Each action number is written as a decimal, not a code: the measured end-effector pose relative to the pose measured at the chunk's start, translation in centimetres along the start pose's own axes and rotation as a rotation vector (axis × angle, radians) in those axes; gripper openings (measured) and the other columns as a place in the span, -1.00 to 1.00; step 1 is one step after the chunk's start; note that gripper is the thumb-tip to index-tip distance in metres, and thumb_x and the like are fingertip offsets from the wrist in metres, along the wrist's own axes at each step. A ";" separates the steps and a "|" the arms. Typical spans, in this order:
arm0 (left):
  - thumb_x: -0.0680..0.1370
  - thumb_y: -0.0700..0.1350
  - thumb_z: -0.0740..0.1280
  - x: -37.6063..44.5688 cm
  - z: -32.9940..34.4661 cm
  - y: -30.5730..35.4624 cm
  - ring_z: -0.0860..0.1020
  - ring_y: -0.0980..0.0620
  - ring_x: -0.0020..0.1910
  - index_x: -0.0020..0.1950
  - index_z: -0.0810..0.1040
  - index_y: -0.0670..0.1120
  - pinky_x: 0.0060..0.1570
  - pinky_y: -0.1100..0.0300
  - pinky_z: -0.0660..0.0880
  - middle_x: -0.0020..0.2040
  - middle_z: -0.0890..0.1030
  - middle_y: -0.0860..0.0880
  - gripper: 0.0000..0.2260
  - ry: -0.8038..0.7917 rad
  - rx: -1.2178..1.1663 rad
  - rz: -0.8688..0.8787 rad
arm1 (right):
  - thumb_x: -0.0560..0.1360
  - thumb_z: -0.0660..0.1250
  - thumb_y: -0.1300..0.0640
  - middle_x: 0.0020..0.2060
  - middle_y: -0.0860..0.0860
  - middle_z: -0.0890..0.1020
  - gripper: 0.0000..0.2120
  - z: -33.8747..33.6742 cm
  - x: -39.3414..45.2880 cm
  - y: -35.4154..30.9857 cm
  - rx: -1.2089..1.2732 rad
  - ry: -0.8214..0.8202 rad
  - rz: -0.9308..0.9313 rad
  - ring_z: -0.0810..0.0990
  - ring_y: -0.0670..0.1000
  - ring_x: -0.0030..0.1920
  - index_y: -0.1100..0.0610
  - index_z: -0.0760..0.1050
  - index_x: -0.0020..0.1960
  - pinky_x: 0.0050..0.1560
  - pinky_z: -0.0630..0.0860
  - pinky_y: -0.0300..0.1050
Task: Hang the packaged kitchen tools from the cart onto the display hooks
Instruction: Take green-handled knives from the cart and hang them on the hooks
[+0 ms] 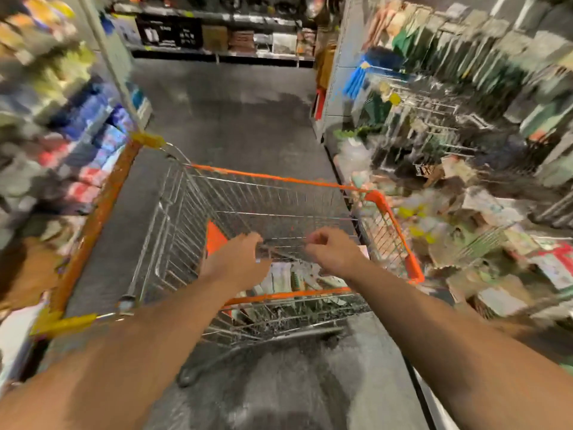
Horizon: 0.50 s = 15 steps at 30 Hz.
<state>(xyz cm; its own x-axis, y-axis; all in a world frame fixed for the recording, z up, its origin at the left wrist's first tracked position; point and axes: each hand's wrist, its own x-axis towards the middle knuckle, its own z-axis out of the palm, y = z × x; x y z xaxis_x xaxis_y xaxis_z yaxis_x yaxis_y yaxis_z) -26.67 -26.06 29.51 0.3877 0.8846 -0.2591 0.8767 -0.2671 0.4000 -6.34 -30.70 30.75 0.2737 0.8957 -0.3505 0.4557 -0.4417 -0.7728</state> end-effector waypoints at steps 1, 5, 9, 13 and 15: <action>0.65 0.10 0.27 0.8 0.9 -0.7 0.58 -0.14 0.03 0.35 0.48 -0.03 -0.01 0.00 0.57 0.09 0.60 -0.07 -0.67 -0.028 -0.004 -0.013 | 0.54 0.38 0.14 -0.11 0.04 0.58 -0.92 0.8 1.0 0.7 -0.019 -0.021 0.021 0.59 0.13 -0.09 0.09 0.55 0.03 -0.16 0.58 0.08; 0.62 0.09 0.30 4.0 4.9 -2.1 0.63 -0.12 0.19 0.48 0.44 0.06 0.08 0.02 0.60 0.29 0.63 -0.03 -0.57 -0.084 -0.024 -0.102 | 0.54 0.41 0.17 -0.21 0.03 0.53 -0.91 2.6 4.7 4.0 -0.059 -0.087 0.126 0.52 0.07 -0.15 0.16 0.52 -0.10 -0.08 0.49 0.01; 0.54 0.17 0.34 7.5 9.5 -2.9 0.67 -0.12 0.07 0.33 0.50 0.13 0.05 0.01 0.64 0.15 0.69 -0.02 -0.62 -0.187 -0.107 -0.196 | 0.56 0.37 0.22 -0.28 -0.03 0.46 -0.85 3.9 8.9 8.0 -0.078 -0.164 0.180 0.43 -0.02 -0.24 0.17 0.45 -0.16 -0.17 0.50 -0.16; 0.60 0.15 0.34 10.8 12.5 -2.2 0.65 -0.10 0.12 0.44 0.46 0.08 0.06 0.05 0.59 0.28 0.63 -0.04 -0.57 -0.240 -0.110 -0.223 | 0.54 0.35 0.15 -0.19 0.05 0.65 -0.97 4.4 12.6 11.2 -0.160 -0.244 0.243 0.62 0.05 -0.22 0.05 0.56 -0.06 -0.13 0.62 -0.05; 0.61 0.13 0.33 12.8 14.0 -1.7 0.66 -0.06 0.03 0.51 0.41 0.08 0.11 0.00 0.61 0.36 0.58 -0.04 -0.53 -0.295 -0.131 -0.248 | 0.53 0.35 0.12 -0.10 0.05 0.66 -0.85 4.3 14.3 12.6 -0.178 -0.290 0.263 0.62 0.04 -0.17 0.05 0.56 0.09 -0.07 0.63 0.00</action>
<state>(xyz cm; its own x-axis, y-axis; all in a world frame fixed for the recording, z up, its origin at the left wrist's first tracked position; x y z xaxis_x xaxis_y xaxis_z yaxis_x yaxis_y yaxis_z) -19.19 -19.68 13.22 0.2506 0.7634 -0.5953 0.9177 0.0085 0.3972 -0.31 -23.23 13.71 0.1624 0.7174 -0.6775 0.5484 -0.6364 -0.5425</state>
